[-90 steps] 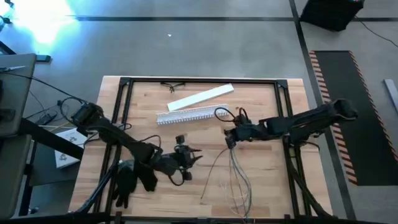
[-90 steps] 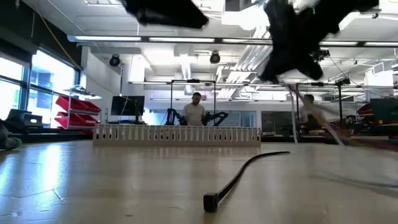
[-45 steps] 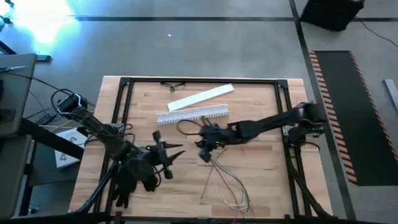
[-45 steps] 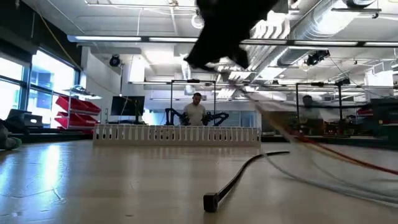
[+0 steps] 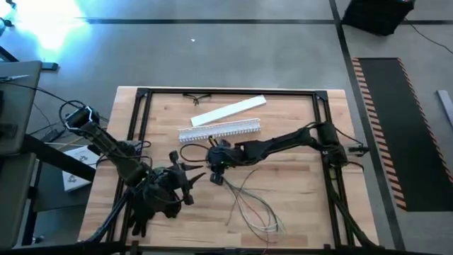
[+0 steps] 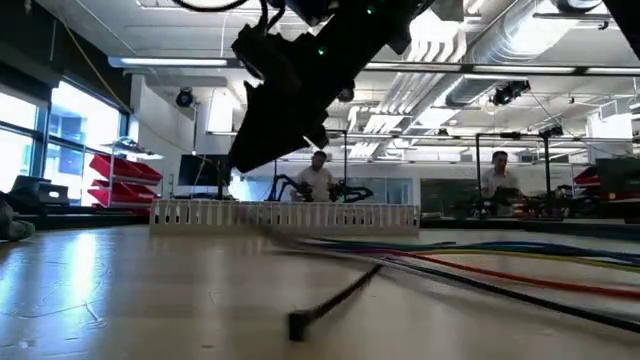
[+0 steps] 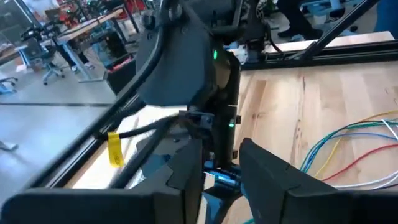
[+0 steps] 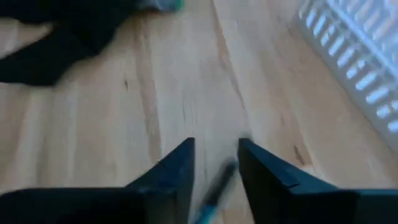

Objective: Ziptie cables
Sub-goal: Wrap the black zip tie on the cable

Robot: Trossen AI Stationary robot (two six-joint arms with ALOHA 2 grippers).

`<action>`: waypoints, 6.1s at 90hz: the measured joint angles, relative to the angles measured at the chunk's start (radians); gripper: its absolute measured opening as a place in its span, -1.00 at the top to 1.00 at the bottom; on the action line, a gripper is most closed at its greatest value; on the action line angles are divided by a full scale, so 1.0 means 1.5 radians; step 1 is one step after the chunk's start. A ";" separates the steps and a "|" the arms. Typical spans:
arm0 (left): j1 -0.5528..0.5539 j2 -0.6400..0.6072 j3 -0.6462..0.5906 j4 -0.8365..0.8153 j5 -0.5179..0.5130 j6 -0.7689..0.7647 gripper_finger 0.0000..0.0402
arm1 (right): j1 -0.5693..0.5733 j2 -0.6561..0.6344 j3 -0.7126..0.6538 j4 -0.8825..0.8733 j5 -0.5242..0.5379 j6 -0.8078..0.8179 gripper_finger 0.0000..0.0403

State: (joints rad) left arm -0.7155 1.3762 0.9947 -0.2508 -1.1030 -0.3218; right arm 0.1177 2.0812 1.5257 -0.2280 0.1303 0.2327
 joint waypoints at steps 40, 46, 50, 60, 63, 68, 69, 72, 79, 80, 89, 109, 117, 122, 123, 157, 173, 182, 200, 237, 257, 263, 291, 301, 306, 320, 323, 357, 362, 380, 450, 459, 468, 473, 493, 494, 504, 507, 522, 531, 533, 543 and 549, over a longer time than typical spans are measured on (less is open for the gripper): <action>-0.009 0.001 0.000 -0.029 0.035 -0.040 0.56 | 0.070 -0.129 -0.001 -0.349 0.015 -0.125 -0.01; -0.009 0.004 0.000 -0.039 0.077 -0.068 0.56 | 0.087 -0.136 -0.002 -0.448 0.024 -0.101 0.04; -0.006 0.008 0.000 -0.044 0.122 -0.079 0.56 | 0.097 -0.149 -0.018 -0.487 0.048 -0.078 0.09; 0.008 0.027 0.000 -0.039 0.275 -0.067 0.56 | 0.116 -0.216 -0.119 -0.471 0.068 -0.010 0.19; 0.014 0.038 0.000 -0.035 0.307 -0.062 0.56 | 0.120 -0.240 -0.156 -0.444 0.063 0.018 0.22; 0.027 0.057 0.000 -0.024 0.356 -0.047 0.56 | 0.128 -0.284 -0.219 -0.388 0.052 0.069 0.27; 0.029 0.061 0.000 -0.024 0.370 -0.042 0.56 | 0.130 -0.292 -0.231 -0.375 0.051 0.079 0.27; 0.038 0.074 0.000 -0.024 0.412 -0.017 0.56 | 0.134 -0.314 -0.266 -0.333 0.048 0.110 0.29; 0.062 0.111 0.000 -0.024 0.525 0.070 0.56 | 0.144 -0.353 -0.337 -0.208 0.034 0.161 0.31; 0.065 0.116 -0.001 -0.024 0.538 0.084 0.56 | 0.146 -0.357 -0.347 -0.190 0.030 0.163 0.31; 0.099 0.160 -0.001 -0.008 0.612 0.212 0.56 | 0.158 -0.371 -0.414 -0.044 0.001 0.151 0.31; 0.154 0.242 -0.001 0.070 0.747 0.624 0.56 | 0.183 -0.371 -0.448 0.030 0.013 0.195 0.32; 0.162 0.262 -0.001 0.122 0.752 0.724 0.56 | 0.203 -0.371 -0.448 0.035 0.057 0.215 0.32; 0.163 0.270 -0.001 0.141 0.744 0.756 0.56 | 0.219 -0.371 -0.448 0.034 0.087 0.226 0.32; 0.163 0.271 -0.001 0.144 0.744 0.761 0.56 | 0.222 -0.371 -0.448 0.034 0.093 0.228 0.32; 0.147 0.311 0.002 0.242 0.766 0.783 0.44 | 0.294 -0.371 -0.448 0.023 0.267 0.342 0.32; 0.122 0.384 0.074 0.234 0.752 0.586 0.36 | 0.314 -0.371 -0.448 0.025 0.285 0.389 0.32; 0.115 0.398 0.131 0.170 0.755 0.413 0.35 | 0.327 -0.370 -0.448 0.025 0.294 0.404 0.32; 0.088 0.409 0.164 0.092 0.701 0.362 0.35 | 0.355 -0.367 -0.448 0.028 0.365 0.409 0.32; 0.110 0.423 0.165 0.078 0.724 0.307 0.35 | 0.364 -0.367 -0.448 0.025 0.407 0.394 0.32; 0.105 0.449 0.165 0.092 0.647 0.731 0.45 | 0.364 -0.367 -0.448 0.025 0.404 0.398 0.32; 0.112 0.457 0.166 0.096 0.660 0.784 0.49 | 0.364 -0.367 -0.448 0.025 0.404 0.405 0.32; 0.130 0.472 0.167 0.099 0.733 0.885 0.64 | 0.364 -0.367 -0.448 0.026 0.409 0.462 0.32; 0.144 0.485 0.167 0.105 0.768 0.887 0.74 | 0.364 -0.366 -0.448 0.034 0.415 0.475 0.32; 0.149 0.493 0.167 0.106 0.783 0.897 0.79 | 0.364 -0.366 -0.448 0.037 0.415 0.481 0.32; 0.157 0.511 0.172 0.114 0.800 0.899 0.96 | 0.364 -0.366 -0.448 0.048 0.415 0.491 0.32; 0.158 0.512 0.172 0.114 0.800 0.899 0.98 | 0.364 -0.366 -0.448 0.049 0.415 0.491 0.32; 0.156 0.509 0.168 0.146 0.780 0.770 1.00 | 0.364 -0.366 -0.448 0.056 0.418 0.491 0.32; 0.156 0.498 0.167 0.156 0.778 0.739 1.00 | 0.364 -0.366 -0.448 0.056 0.416 0.491 0.32; 0.165 0.485 0.160 0.181 0.747 0.598 1.00 | 0.364 -0.366 -0.448 0.056 0.416 0.491 0.32; 0.172 0.448 0.116 0.305 0.635 0.347 1.00 | 0.382 -0.345 -0.447 0.073 0.384 0.467 0.32; 0.171 0.445 0.083 0.356 0.623 0.320 1.00 | 0.393 -0.311 -0.447 0.135 0.364 0.415 0.32; 0.167 0.443 0.060 0.411 0.613 0.299 1.00 | 0.403 -0.253 -0.447 0.234 0.342 0.326 0.32; 0.164 0.443 0.050 0.430 0.596 0.290 1.00 | 0.403 -0.219 -0.438 0.267 0.331 0.278 0.32; 0.147 0.443 0.045 0.445 0.537 0.268 1.00 | 0.402 -0.090 -0.334 0.263 0.364 0.196 0.32; 0.146 0.443 0.045 0.445 0.534 0.268 1.00 | 0.402 -0.086 -0.329 0.259 0.367 0.190 0.32; 0.138 0.443 0.045 0.446 0.513 0.260 1.00 | 0.403 -0.050 -0.268 0.188 0.386 0.173 0.32; 0.137 0.443 0.045 0.445 0.512 0.255 1.00 | 0.402 -0.042 -0.251 0.164 0.394 0.173 0.32; 0.133 0.443 0.045 0.443 0.504 0.251 1.00 | 0.396 -0.030 -0.189 0.041 0.400 0.180 0.35; 0.133 0.443 0.045 0.444 0.503 0.251 1.00 | 0.393 -0.030 -0.171 -0.007 0.396 0.193 0.46; 0.134 0.443 0.045 0.444 0.503 0.251 1.00 | 0.393 -0.030 -0.168 -0.016 0.393 0.194 0.49; 0.133 0.443 0.045 0.444 0.503 0.251 1.00 | 0.387 -0.030 -0.166 -0.023 0.355 0.202 0.70; 0.132 0.443 0.045 0.442 0.500 0.251 1.00 | 0.380 -0.030 -0.166 -0.023 0.337 0.206 0.84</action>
State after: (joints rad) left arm -0.5175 2.0411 1.0626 0.4120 -0.3524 0.0551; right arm 0.6881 2.0369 1.2766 -0.2622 0.6365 0.5419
